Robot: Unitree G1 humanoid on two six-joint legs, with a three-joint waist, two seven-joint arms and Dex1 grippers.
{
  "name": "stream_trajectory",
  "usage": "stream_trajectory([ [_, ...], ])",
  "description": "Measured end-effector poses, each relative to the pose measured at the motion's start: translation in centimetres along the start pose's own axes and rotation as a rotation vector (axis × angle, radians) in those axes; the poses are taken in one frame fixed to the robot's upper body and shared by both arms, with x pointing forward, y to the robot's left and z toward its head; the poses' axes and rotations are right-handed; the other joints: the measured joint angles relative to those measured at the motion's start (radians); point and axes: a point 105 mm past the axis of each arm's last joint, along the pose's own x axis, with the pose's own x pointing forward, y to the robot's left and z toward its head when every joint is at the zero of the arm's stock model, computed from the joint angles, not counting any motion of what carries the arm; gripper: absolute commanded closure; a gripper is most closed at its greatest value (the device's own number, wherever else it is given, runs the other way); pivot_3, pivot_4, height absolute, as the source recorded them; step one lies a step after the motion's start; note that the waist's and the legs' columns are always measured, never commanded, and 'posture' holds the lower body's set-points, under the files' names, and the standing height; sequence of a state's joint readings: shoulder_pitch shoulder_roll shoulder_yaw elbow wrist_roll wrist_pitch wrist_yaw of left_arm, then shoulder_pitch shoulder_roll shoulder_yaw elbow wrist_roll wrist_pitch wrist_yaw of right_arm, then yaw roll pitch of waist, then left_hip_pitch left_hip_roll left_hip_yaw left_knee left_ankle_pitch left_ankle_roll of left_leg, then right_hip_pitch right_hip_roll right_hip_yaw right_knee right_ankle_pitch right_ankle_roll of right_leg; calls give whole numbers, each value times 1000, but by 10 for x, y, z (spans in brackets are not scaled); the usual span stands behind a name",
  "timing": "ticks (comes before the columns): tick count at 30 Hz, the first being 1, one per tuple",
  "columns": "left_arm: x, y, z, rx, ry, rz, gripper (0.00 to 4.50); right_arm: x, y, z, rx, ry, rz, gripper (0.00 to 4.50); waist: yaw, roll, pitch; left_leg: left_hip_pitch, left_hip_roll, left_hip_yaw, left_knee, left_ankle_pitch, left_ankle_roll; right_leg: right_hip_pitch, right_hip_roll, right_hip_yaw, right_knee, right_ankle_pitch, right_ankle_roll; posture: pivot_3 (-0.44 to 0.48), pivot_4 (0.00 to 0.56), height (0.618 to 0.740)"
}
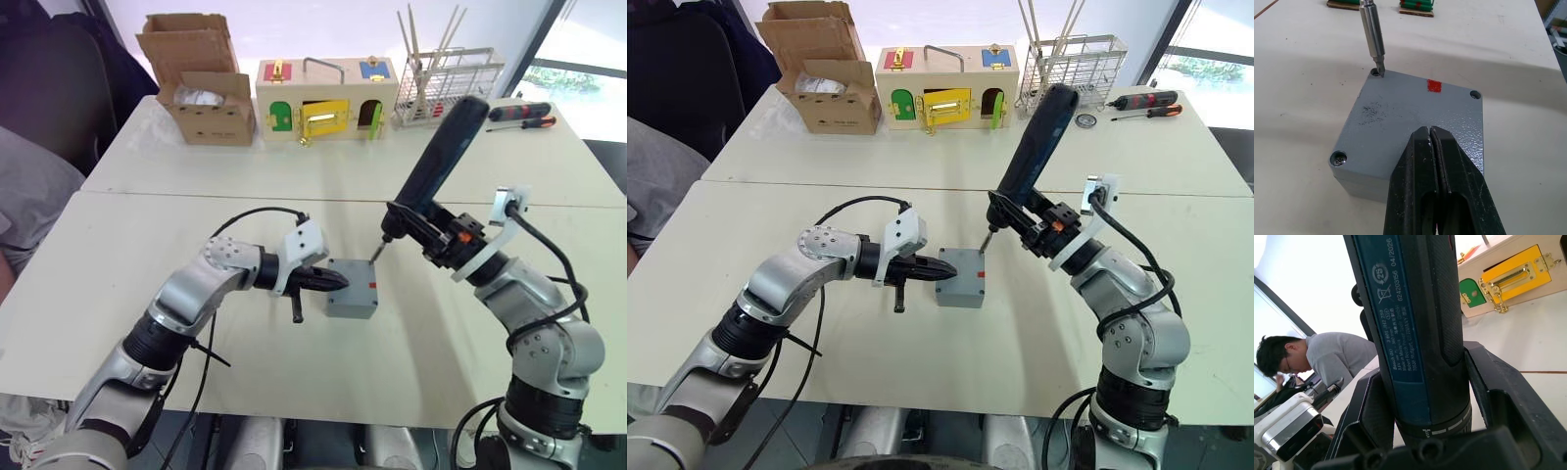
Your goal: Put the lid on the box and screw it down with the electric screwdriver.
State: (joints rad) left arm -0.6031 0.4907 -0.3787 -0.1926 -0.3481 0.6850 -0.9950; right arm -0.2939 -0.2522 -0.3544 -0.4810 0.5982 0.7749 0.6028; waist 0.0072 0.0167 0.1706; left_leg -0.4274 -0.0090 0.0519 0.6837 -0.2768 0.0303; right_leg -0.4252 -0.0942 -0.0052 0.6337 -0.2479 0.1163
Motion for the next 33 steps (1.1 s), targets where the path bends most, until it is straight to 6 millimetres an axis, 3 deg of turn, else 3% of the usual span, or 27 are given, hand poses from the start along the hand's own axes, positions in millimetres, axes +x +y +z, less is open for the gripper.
stream_trajectory([
  [16,0,0,-1,6,7,2,4500,-4,-4,-4,-22,14,1,2598,3,-1,0,1,0,0,0,0,0,1,0,0,0,0,0,0,150,731],
  [33,1,0,-2,13,14,5,4500,-1,7,-5,-143,71,85,2598,3,-4,-2,2,1,0,0,0,0,2,0,0,-1,0,0,0,150,731],
])
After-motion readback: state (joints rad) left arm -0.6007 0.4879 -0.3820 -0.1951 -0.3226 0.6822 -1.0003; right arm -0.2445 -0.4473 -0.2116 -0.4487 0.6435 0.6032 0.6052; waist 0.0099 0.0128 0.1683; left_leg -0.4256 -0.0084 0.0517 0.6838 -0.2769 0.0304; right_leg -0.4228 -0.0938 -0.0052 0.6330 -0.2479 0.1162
